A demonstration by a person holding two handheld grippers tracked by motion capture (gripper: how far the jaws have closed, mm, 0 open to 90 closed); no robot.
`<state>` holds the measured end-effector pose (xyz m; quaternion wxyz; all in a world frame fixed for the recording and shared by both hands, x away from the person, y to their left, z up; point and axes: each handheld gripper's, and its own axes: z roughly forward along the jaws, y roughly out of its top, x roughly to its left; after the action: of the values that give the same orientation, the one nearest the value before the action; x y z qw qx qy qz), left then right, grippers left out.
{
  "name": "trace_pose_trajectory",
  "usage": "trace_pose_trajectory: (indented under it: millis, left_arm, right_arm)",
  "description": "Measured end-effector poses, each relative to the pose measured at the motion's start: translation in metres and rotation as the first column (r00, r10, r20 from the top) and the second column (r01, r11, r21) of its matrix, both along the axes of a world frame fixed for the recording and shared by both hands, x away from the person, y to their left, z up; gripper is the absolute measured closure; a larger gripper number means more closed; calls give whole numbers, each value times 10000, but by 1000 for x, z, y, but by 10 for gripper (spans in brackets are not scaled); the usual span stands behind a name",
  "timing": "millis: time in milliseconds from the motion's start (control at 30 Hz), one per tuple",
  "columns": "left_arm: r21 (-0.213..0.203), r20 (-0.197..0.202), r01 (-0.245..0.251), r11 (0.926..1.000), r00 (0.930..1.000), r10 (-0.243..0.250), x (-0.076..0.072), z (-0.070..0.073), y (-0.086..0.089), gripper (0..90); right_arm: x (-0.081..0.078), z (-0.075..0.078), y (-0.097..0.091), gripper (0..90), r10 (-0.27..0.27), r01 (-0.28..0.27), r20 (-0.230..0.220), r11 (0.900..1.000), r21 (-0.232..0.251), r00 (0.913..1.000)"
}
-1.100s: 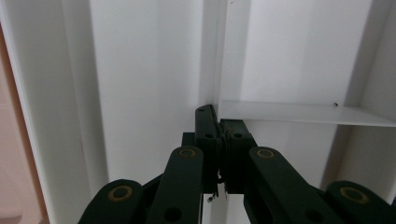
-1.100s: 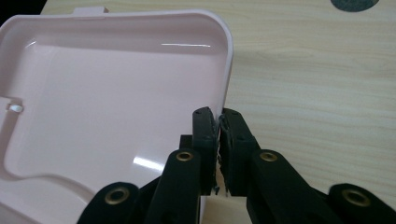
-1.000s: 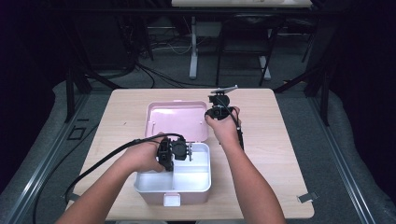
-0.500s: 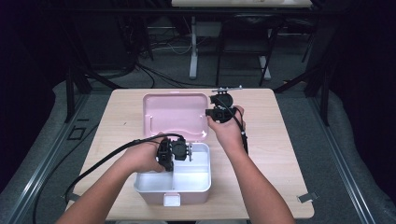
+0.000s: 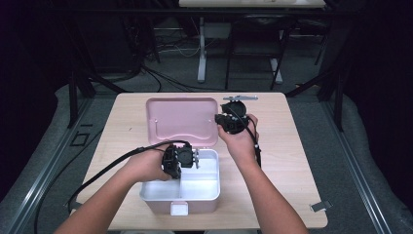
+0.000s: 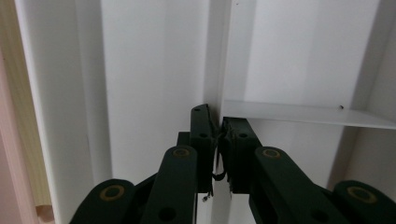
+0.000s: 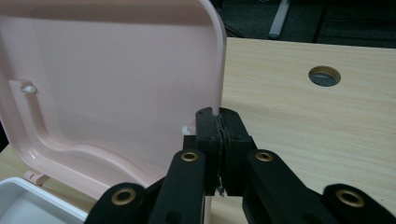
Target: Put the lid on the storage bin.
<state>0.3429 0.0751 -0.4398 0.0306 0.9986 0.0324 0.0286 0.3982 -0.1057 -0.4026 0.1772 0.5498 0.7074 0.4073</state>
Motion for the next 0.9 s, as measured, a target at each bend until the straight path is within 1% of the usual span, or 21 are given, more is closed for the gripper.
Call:
trace_pose_trajectory:
  millis: [33,67,100,133,167,200,233,267,300,333,400,433,467,567,633,700,733,767,800,833,900]
  left_arm:
    - [-8,10,-152,9999,9999,152,0,0,2,799]
    - [152,74,-216,9997,9997,215,1,1,3,786]
    - [-25,88,-312,9995,9995,313,0,0,5,786]
    - [-59,46,-454,9990,9990,454,0,2,7,784]
    - [-218,48,-657,9976,9978,659,0,4,10,780]
    - [-263,43,-763,9967,9971,764,1,7,13,775]
    - [-422,56,-933,9947,9956,936,1,10,17,762]
    - [-539,-65,-1144,9920,9934,1143,2,14,21,753]
    - [-785,-116,-1333,9880,9911,1328,3,18,26,746]
    - [-998,-219,-1615,9818,9868,1602,3,22,30,737]
    - [-1482,-145,-2015,9682,9794,2016,3,29,40,731]
    - [-1714,-126,-2223,9598,9746,2235,4,33,45,734]
    - [-2007,-146,-2435,9489,9693,2456,4,35,50,733]
    - [-2684,-134,-2853,9201,9561,2926,4,41,63,725]
    - [-3210,-115,-3206,8912,9422,3348,5,43,72,719]
    - [-3674,-161,-3550,8596,9266,3758,7,44,81,726]
    - [-3938,-225,-3753,8391,9165,3994,8,44,86,729]
    - [-4116,-289,-3897,8238,9091,4156,10,43,90,741]
    - [-4341,-305,-4062,8041,8987,4375,11,43,94,745]
    - [-4496,-381,-4252,7855,8878,4587,12,42,97,746]
    - [-4836,-399,-4524,7493,8666,4975,13,42,104,744]
  right_arm:
    - [0,0,0,883,15,-15,12,10000,-35,10000]
    - [0,0,1,883,-73,74,81,10000,-45,9999]
    - [0,0,1,882,-66,67,68,10000,-59,10000]
    - [0,1,1,882,-39,40,81,10000,-52,10000]
    - [0,1,1,883,-31,31,77,10000,-13,10000]
    - [0,1,0,882,-19,19,-6,10000,-84,10000]
    - [-1,1,1,882,-38,38,5,9999,-102,10000]
    - [-1,2,1,882,-50,50,14,9999,-114,10000]
    - [-1,2,1,883,-51,51,25,9999,-124,10000]
    - [-1,1,1,883,-58,58,72,10000,-76,10000]
    - [-2,2,1,882,-51,51,51,10000,-85,10000]
    - [-2,2,0,882,-31,32,25,9999,-111,10000]
    - [-2,2,0,882,-14,14,26,10000,-90,10000]
    - [-3,2,1,882,-96,97,101,9999,-119,9999]
    - [-4,3,1,882,-43,44,91,9999,-100,9999]
    - [-4,3,0,883,-6,6,90,10000,-53,10000]
    - [-4,3,0,882,1,-1,110,10000,-52,9999]
    - [-5,2,0,882,-10,11,132,10000,-52,9999]
    - [-5,3,0,882,-10,11,140,10000,-66,9999]
    - [-5,3,0,883,18,-17,158,10000,-77,9999]
    - [-6,3,0,883,-26,27,219,10000,-37,9998]
